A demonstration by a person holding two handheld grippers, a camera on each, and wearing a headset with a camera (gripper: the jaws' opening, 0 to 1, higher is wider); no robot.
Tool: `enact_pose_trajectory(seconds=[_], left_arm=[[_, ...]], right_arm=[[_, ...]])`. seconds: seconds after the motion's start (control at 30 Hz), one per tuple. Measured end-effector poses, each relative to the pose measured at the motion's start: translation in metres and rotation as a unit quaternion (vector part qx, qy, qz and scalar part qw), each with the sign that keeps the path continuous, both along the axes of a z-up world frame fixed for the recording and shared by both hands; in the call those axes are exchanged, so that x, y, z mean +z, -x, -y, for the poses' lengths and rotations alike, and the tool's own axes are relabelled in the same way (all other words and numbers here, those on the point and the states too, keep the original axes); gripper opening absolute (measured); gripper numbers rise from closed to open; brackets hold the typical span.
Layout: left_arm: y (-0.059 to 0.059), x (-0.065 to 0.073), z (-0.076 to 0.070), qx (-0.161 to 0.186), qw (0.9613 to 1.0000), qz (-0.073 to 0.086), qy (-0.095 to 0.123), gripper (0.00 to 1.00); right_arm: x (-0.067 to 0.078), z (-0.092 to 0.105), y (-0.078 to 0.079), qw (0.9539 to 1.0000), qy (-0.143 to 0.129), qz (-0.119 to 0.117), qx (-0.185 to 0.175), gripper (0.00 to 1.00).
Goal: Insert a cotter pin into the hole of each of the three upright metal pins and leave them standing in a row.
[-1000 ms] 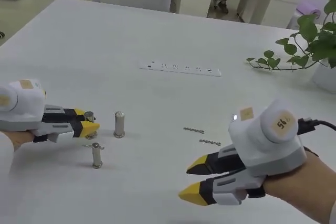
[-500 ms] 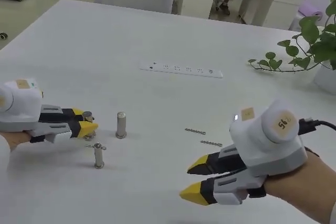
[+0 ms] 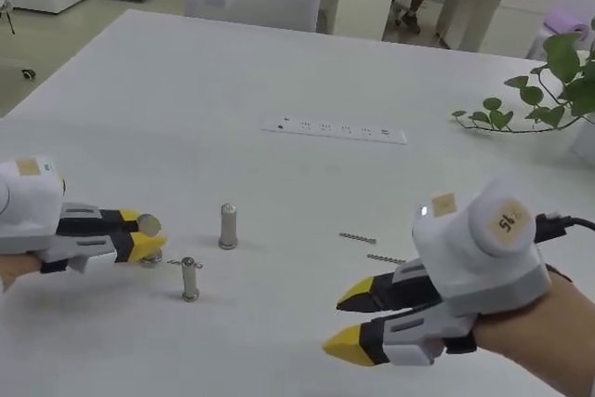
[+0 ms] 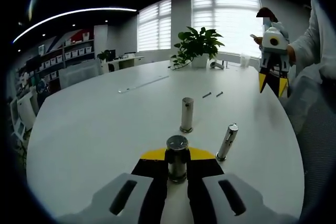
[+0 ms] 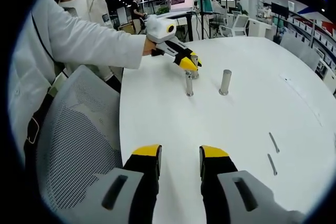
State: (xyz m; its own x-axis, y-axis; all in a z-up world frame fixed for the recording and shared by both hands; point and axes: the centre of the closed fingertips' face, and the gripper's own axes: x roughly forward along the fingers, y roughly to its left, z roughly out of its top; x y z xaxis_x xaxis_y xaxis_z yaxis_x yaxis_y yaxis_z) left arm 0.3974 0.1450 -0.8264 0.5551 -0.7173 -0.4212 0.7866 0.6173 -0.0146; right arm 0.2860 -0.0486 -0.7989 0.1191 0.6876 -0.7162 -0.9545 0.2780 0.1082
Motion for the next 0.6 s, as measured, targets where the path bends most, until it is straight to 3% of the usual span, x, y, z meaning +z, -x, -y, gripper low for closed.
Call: enact_pose_trajectory(seconds=[0.6], left_arm=[[0.043,0.004,0.011,-0.02,0.9998,-0.007,0.002,0.1]], right_arm=[[0.003,-0.008,0.002,0.9999,-0.009,0.003,0.012,0.31]])
